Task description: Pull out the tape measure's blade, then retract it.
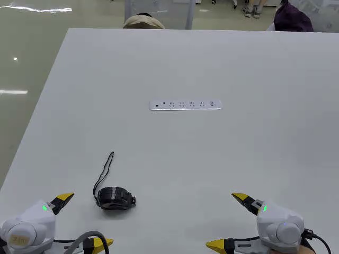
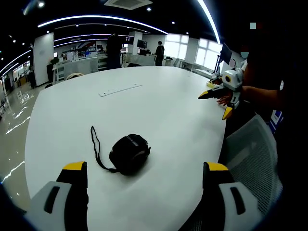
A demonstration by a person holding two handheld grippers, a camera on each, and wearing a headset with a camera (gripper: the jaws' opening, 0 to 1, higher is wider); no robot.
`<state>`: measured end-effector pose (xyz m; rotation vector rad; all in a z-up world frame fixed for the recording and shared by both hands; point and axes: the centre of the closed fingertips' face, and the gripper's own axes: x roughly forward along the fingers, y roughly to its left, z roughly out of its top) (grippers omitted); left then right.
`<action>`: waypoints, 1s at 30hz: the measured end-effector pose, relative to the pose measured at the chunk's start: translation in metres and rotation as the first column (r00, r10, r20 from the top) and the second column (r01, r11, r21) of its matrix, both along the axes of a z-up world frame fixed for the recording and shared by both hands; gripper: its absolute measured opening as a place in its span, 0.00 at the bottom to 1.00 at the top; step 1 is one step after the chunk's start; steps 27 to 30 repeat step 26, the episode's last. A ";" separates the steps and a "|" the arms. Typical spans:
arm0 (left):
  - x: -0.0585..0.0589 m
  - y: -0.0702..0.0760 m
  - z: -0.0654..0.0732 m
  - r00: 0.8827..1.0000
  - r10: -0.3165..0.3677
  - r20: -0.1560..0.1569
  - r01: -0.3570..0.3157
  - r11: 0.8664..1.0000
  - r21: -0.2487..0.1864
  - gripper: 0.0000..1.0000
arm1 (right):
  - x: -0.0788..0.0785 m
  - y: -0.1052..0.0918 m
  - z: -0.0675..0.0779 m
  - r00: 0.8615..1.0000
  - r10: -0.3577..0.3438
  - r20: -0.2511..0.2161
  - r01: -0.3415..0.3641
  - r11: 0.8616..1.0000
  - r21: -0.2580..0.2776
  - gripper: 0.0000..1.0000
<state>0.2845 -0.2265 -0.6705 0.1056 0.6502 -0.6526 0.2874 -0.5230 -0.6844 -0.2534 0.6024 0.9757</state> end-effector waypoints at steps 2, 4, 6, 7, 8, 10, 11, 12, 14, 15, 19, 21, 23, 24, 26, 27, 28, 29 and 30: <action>-0.001 0.000 0.000 1.000 -0.002 -0.001 0.002 1.000 0.001 0.99 | 0.000 0.000 0.000 1.000 0.000 0.000 0.000 1.000 0.001 0.93; -0.001 0.000 -0.001 1.000 -0.004 -0.001 0.004 1.000 0.003 0.99 | 0.000 0.000 0.000 1.000 0.002 -0.001 -0.002 1.000 0.000 0.93; -0.001 0.000 -0.001 1.000 -0.006 -0.003 0.006 1.000 0.003 0.99 | 0.000 0.000 0.000 1.000 0.002 -0.001 -0.002 1.000 0.001 0.93; -0.001 0.001 -0.001 1.000 -0.006 -0.002 0.006 1.000 0.004 0.99 | -0.001 0.000 0.000 1.000 0.003 -0.002 -0.003 1.000 0.000 0.93; -0.001 0.001 -0.001 1.000 -0.005 -0.003 0.005 1.000 0.004 0.99 | 0.000 0.000 -0.001 1.000 0.003 -0.002 -0.003 1.000 0.000 0.93; -0.001 0.001 0.000 1.000 -0.005 -0.001 0.005 1.000 0.003 0.99 | 0.000 0.001 0.000 1.000 0.003 -0.001 -0.003 1.000 0.000 0.93; -0.001 0.001 0.000 1.000 -0.006 0.000 0.006 1.000 0.003 0.99 | 0.000 0.001 0.000 1.000 0.003 -0.002 -0.003 1.000 0.001 0.93; -0.001 0.000 0.000 1.000 -0.006 0.001 0.006 1.000 0.001 0.99 | 0.000 0.000 -0.001 1.000 0.004 -0.003 -0.004 1.000 0.000 0.93; -0.001 0.001 0.001 1.000 -0.005 0.003 0.005 1.000 0.004 0.99 | 0.000 0.000 -0.001 1.000 0.006 -0.002 -0.006 1.000 -0.002 0.93; -0.001 0.001 0.001 1.000 -0.004 0.003 0.004 1.000 0.005 0.99 | 0.000 0.000 -0.001 1.000 0.007 -0.002 -0.007 1.000 -0.002 0.93; -0.001 0.000 0.000 1.000 -0.008 0.003 0.008 1.000 0.004 0.99 | 0.000 0.000 -0.001 1.000 0.006 -0.002 -0.006 1.000 -0.001 0.93; -0.001 0.000 0.000 1.000 -0.009 0.000 0.009 1.000 0.004 0.99 | 0.000 0.000 -0.001 1.000 0.006 -0.003 -0.006 1.000 -0.002 0.93; 0.000 0.000 0.001 1.000 -0.010 0.004 0.010 1.000 0.005 0.99 | 0.000 0.000 0.000 1.000 0.006 -0.003 -0.006 1.000 -0.001 0.93; 0.000 0.000 0.001 1.000 -0.010 0.005 0.010 1.000 0.003 0.99 | 0.000 0.000 -0.001 1.000 0.006 -0.003 -0.006 1.000 -0.001 0.93; 0.000 0.000 0.001 1.000 -0.012 0.007 0.012 1.000 0.006 0.99 | 0.000 0.000 -0.001 1.000 0.008 -0.004 -0.008 1.000 -0.001 0.93; 0.000 0.000 0.001 1.000 -0.012 0.007 0.012 1.000 0.006 0.99 | 0.000 0.000 -0.001 1.000 0.008 -0.004 -0.008 1.000 -0.001 0.93; 0.000 0.000 0.001 1.000 -0.012 0.007 0.012 1.000 0.006 0.99 | 0.000 0.000 -0.001 1.000 0.008 -0.004 -0.008 1.000 -0.001 0.93; 0.000 0.000 0.001 1.000 -0.012 0.007 0.012 1.000 0.006 0.99 | 0.000 0.000 -0.001 1.000 0.008 -0.004 -0.008 1.000 -0.001 0.93; 0.000 0.000 0.001 1.000 -0.012 0.007 0.012 1.000 0.006 0.99 | 0.000 0.000 -0.001 1.000 0.008 -0.004 -0.008 1.000 -0.001 0.93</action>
